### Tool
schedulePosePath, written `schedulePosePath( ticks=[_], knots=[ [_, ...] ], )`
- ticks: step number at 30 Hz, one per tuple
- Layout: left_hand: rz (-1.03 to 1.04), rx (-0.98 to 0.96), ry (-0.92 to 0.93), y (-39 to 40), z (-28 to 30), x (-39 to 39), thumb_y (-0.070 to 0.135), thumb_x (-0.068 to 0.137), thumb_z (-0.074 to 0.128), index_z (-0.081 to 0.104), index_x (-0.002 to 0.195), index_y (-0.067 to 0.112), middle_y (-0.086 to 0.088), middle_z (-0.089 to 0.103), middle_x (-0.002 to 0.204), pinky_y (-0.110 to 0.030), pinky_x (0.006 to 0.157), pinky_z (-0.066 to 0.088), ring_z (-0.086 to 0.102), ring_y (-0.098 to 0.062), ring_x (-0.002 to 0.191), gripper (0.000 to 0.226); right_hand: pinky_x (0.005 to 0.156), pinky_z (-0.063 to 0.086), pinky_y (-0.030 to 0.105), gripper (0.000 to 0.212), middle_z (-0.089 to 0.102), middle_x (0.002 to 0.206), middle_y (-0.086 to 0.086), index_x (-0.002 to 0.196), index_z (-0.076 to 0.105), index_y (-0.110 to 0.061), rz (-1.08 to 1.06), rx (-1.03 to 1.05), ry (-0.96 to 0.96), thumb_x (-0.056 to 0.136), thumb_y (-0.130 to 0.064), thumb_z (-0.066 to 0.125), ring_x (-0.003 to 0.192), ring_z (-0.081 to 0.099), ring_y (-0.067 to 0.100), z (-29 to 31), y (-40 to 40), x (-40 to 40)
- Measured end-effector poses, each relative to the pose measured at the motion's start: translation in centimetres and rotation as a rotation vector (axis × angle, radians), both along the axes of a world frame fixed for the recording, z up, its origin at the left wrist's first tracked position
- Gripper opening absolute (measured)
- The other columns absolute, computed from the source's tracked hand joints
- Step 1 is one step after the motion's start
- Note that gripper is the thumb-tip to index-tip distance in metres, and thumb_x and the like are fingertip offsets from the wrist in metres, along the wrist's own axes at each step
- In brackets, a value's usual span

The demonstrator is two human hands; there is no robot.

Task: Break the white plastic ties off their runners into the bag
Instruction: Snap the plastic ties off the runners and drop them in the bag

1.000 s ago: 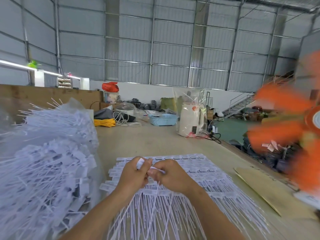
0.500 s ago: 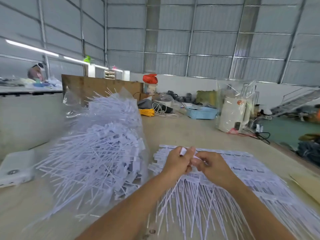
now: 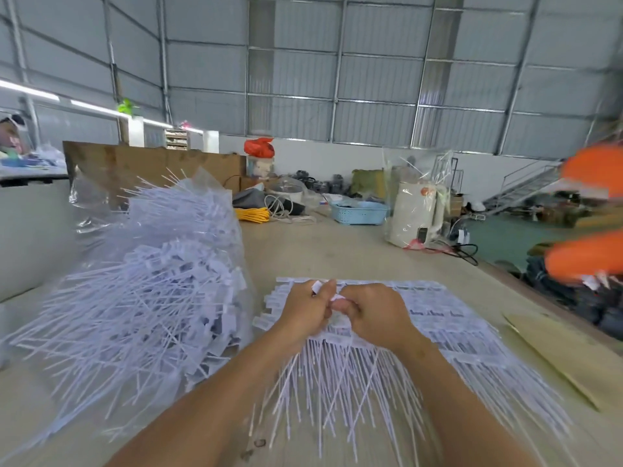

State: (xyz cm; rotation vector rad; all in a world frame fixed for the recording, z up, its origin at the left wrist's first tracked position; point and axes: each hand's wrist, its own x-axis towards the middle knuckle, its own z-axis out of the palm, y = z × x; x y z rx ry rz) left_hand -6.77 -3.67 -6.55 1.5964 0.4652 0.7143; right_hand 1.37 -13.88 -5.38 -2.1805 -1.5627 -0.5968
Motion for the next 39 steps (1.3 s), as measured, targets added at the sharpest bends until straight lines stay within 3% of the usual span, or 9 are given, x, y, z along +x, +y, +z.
schedulePosePath(
  ticks=[6,10,16,21,25,28,31,35,39],
  knots=[
    [0.208,-0.289,-0.070,4.5,1.5,-2.4,0.019,0.098,0.048,0.052,0.077,0.008,0.007,0.031,0.033,-0.012,0.031,0.019,0.022,-0.007,0.024,0.025,0.043,0.029,0.019,0.046,0.043,0.045,-0.001,0.045,0.049,-0.017,0.135,0.649,0.729,0.090,-0.017,0.058,0.039,0.034,0.009,3.3,-5.9,5.0],
    [0.008,-0.098,-0.104,0.5,1.0,-0.5,0.024,0.099,0.048,0.057,0.096,0.010,0.001,0.047,0.054,-0.017,0.037,0.030,0.036,-0.005,0.036,0.017,0.038,0.020,0.013,0.031,0.037,0.054,0.010,0.059,0.053,-0.005,0.342,0.496,1.116,0.085,-0.022,0.059,0.035,0.024,0.009,2.4,-4.4,3.1],
    [-0.055,0.014,-0.048,-0.5,0.5,-0.8,0.032,0.102,0.039,0.062,0.097,0.004,-0.011,0.055,0.071,-0.016,0.039,0.034,0.044,-0.008,0.042,0.036,0.045,0.030,0.023,0.022,0.043,0.058,0.007,0.077,0.060,-0.002,0.411,0.263,1.014,0.096,-0.010,0.051,0.048,0.035,0.015,1.3,-1.6,-1.2],
    [-0.179,-0.199,-0.035,-0.7,1.0,-0.8,0.061,0.095,0.026,0.062,0.073,0.010,-0.009,0.058,0.053,-0.015,0.037,0.025,0.036,-0.010,0.032,0.066,0.055,0.042,0.015,0.027,0.053,0.080,-0.001,0.099,0.067,0.006,0.401,0.257,0.852,0.083,0.017,0.048,0.057,0.051,0.007,1.4,-1.2,-1.5],
    [-0.194,-0.078,-0.030,-0.5,0.3,-0.9,0.058,0.091,0.041,0.055,0.087,0.010,-0.005,0.050,0.060,-0.017,0.039,0.026,0.032,-0.008,0.037,0.050,0.064,0.049,0.012,0.053,0.067,0.081,-0.016,0.105,0.064,-0.024,0.421,0.271,0.845,0.080,0.020,0.051,0.071,0.062,-0.006,1.0,-1.0,-1.1],
    [-0.114,0.029,-0.052,-0.6,-0.3,-1.0,0.040,0.093,0.055,0.051,0.084,0.014,-0.001,0.046,0.060,-0.017,0.038,0.027,0.033,-0.006,0.037,0.028,0.071,0.057,0.029,0.047,0.059,0.090,-0.006,0.120,0.054,-0.011,0.330,0.320,0.812,0.081,0.014,0.059,0.075,0.067,0.016,0.5,-0.4,-0.7],
    [-0.064,-0.006,-0.107,-0.3,-0.5,-1.0,0.030,0.094,0.056,0.054,0.078,0.014,0.002,0.050,0.052,-0.016,0.036,0.027,0.035,-0.006,0.035,0.023,0.076,0.057,0.044,0.046,0.049,0.100,-0.002,0.117,0.046,-0.020,0.252,0.323,0.845,0.082,0.002,0.066,0.070,0.063,0.026,0.2,-0.3,-0.8],
    [0.027,-0.042,-0.168,-0.2,-0.4,-0.7,0.024,0.095,0.055,0.053,0.073,0.016,0.009,0.046,0.047,-0.015,0.036,0.030,0.036,-0.005,0.036,0.023,0.078,0.055,0.041,0.015,0.061,0.085,0.005,0.098,0.063,-0.002,0.205,0.195,0.833,0.089,-0.015,0.063,0.069,0.063,0.022,-0.2,-0.6,-0.4],
    [0.000,-0.070,-0.186,-0.2,-0.4,-0.9,0.029,0.094,0.056,0.053,0.073,0.016,0.008,0.047,0.048,-0.015,0.036,0.029,0.035,-0.004,0.035,0.026,0.061,0.051,0.029,0.025,0.058,0.064,0.010,0.084,0.063,0.009,0.284,0.178,0.874,0.095,-0.011,0.052,0.052,0.057,0.016,0.0,-0.8,-0.8]
  ],
)
